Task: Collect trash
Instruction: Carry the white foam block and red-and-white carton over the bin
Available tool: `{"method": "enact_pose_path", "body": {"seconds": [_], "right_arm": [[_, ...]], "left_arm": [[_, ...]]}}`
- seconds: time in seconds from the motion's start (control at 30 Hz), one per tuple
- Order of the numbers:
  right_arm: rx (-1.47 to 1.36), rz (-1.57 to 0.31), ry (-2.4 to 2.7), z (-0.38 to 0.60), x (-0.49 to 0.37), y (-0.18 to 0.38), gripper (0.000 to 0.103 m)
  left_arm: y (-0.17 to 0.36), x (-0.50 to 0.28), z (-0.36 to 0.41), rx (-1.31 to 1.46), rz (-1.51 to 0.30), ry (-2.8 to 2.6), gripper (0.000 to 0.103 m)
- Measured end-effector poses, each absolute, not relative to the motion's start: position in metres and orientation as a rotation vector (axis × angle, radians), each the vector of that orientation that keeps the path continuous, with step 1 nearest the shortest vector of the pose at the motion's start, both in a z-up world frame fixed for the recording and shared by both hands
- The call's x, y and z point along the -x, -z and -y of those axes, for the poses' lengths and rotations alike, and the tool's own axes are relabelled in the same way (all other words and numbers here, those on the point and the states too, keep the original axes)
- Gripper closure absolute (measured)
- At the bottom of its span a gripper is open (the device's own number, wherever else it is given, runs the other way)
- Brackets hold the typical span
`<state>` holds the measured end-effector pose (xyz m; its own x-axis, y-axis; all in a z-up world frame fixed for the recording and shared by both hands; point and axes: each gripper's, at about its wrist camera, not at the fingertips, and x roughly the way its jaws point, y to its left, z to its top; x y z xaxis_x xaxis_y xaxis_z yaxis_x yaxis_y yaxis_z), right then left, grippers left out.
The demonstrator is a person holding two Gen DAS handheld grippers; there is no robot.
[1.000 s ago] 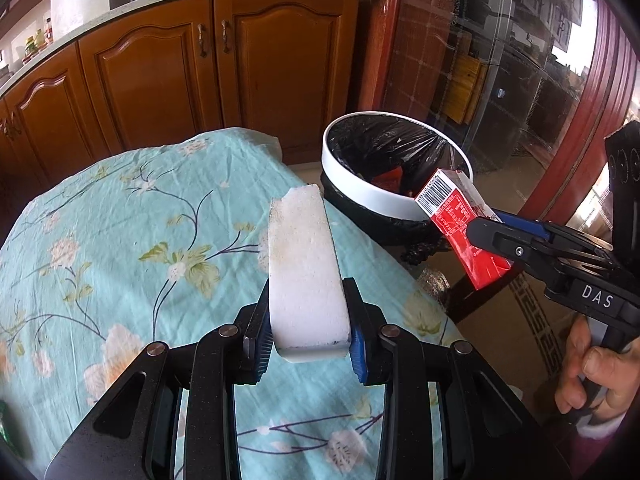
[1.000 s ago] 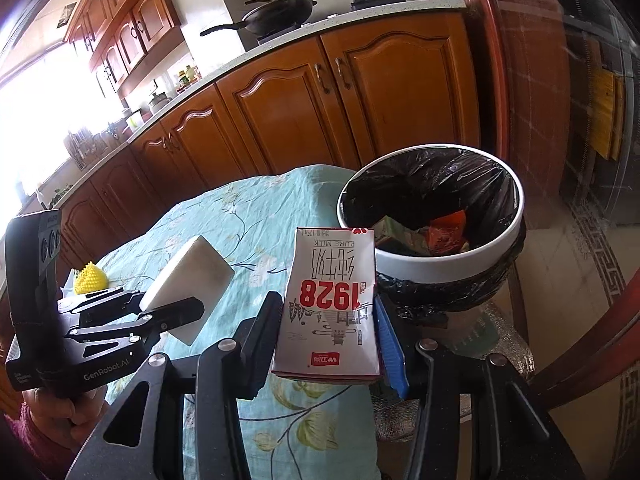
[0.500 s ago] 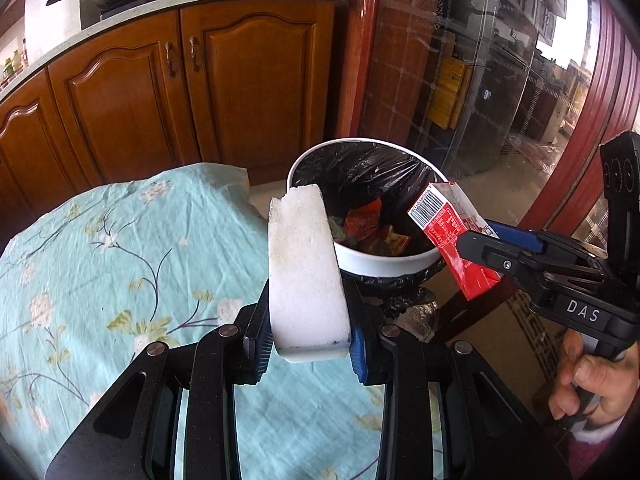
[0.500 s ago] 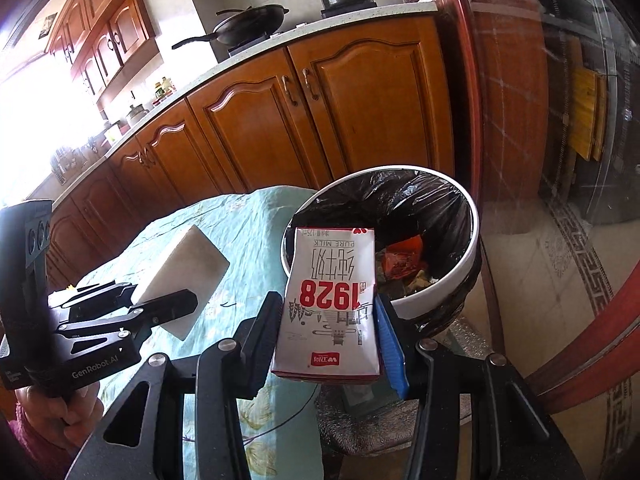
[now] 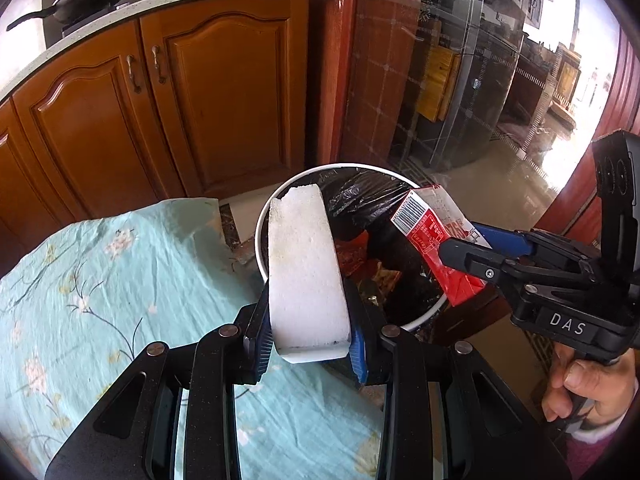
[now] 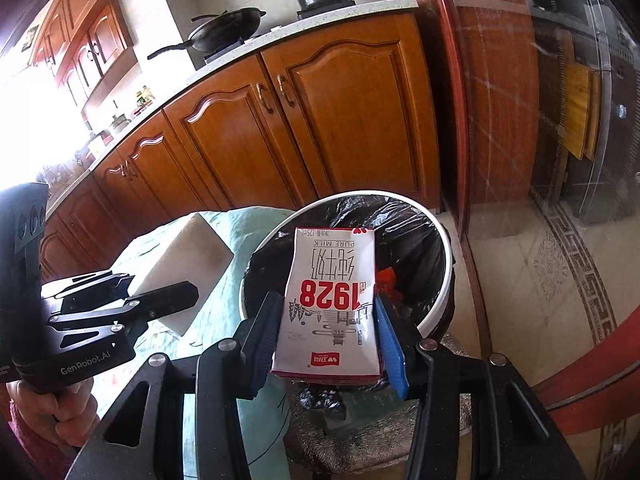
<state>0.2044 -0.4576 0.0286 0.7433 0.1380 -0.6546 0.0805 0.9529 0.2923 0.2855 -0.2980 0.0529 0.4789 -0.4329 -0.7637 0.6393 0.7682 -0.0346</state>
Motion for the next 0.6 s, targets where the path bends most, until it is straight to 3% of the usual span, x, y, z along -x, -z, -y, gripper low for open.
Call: {"method": "enact_pose_path", "body": {"seconds": [0.6], "right_arm": [[-0.313, -0.802, 0.015, 0.482, -0.238, -0.016, 0.056]], "left_arm": [[-0.031, -0.320, 0.346, -0.333, -0.919, 0.657, 0.074]]}}
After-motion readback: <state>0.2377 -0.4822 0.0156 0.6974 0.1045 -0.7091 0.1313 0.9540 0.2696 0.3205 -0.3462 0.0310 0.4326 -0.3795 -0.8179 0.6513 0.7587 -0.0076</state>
